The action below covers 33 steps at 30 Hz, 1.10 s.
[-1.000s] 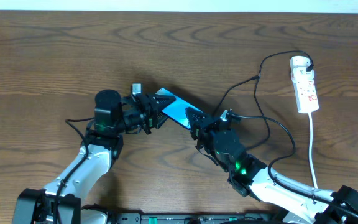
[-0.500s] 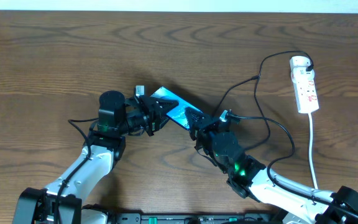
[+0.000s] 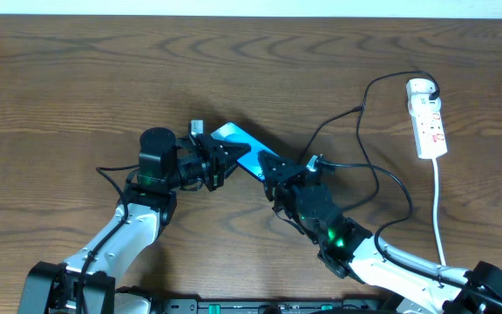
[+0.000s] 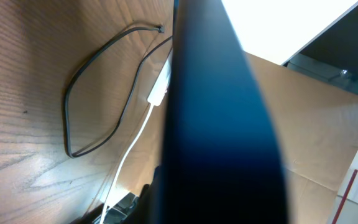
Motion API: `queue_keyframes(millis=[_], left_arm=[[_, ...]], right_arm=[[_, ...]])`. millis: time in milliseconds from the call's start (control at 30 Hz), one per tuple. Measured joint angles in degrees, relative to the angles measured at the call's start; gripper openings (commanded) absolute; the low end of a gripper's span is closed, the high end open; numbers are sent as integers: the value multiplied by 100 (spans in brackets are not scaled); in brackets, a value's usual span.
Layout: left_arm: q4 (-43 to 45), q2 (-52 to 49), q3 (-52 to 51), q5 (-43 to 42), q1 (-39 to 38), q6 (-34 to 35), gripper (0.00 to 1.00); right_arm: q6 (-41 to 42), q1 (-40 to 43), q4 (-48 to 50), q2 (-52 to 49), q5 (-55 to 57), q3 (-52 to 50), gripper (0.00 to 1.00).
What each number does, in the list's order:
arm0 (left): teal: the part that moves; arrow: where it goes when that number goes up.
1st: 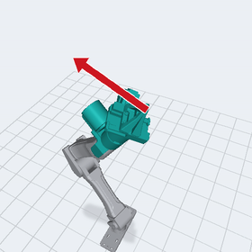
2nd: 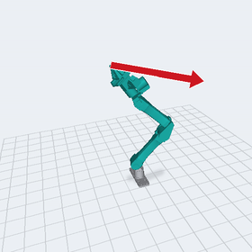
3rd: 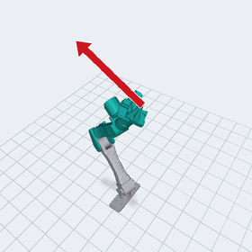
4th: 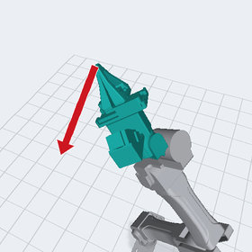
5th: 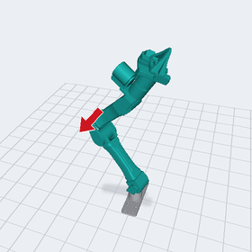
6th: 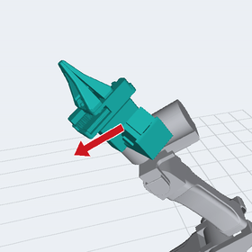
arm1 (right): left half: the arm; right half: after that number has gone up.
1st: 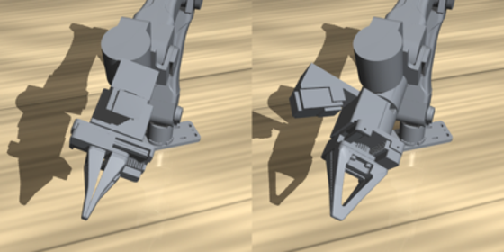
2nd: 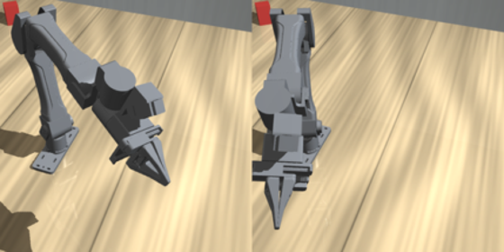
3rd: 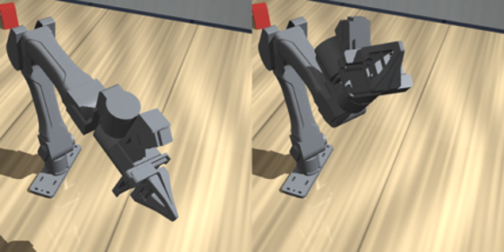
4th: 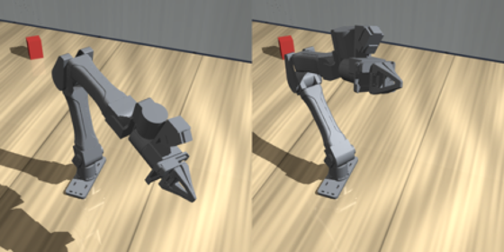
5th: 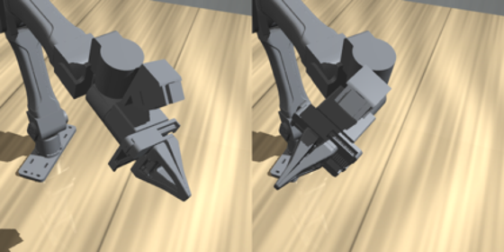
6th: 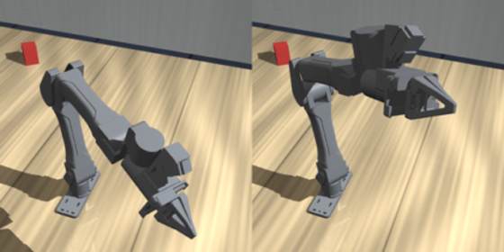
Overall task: Plug charger to phone and switch on socket
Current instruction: 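Hold the phone with the left gripper and release the right gripper, then move the right gripper to the black cable and grasp the USB-C plug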
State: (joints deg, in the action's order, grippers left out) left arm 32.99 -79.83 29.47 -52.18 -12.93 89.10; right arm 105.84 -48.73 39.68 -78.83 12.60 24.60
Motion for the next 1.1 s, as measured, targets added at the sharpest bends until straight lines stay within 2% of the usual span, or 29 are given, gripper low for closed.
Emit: queue_keyframes(millis=[200,300,400,467,633,700,800,900,1100], left_arm=[[-76,-9,0,87,-11,0,8],[-109,-39,-4,153,-22,-39,8],[-111,-44,-13,219,2,-68,8],[-105,-44,-13,286,66,-79,7],[-37,-44,-13,601,396,35,8],[-7,-44,-13,785,520,107,8],[-7,-44,-13,938,533,114,8],[-13,-44,-13,1025,533,66,8],[-131,-44,-11,1060,533,-262,8]], right_arm=[[-24,-4,-455,22,-35,28,43],[-61,-13,-745,35,48,81,46],[-455,-26,-907,48,297,101,51],[-986,13,-938,50,516,107,51],[-2896,256,-1113,216,796,90,71],[-3989,289,-1244,540,846,44,76],[-5152,326,-1635,1217,887,35,81],[-5775,490,-2564,1998,914,35,81],[-6170,1010,-4638,2933,894,256,82]])
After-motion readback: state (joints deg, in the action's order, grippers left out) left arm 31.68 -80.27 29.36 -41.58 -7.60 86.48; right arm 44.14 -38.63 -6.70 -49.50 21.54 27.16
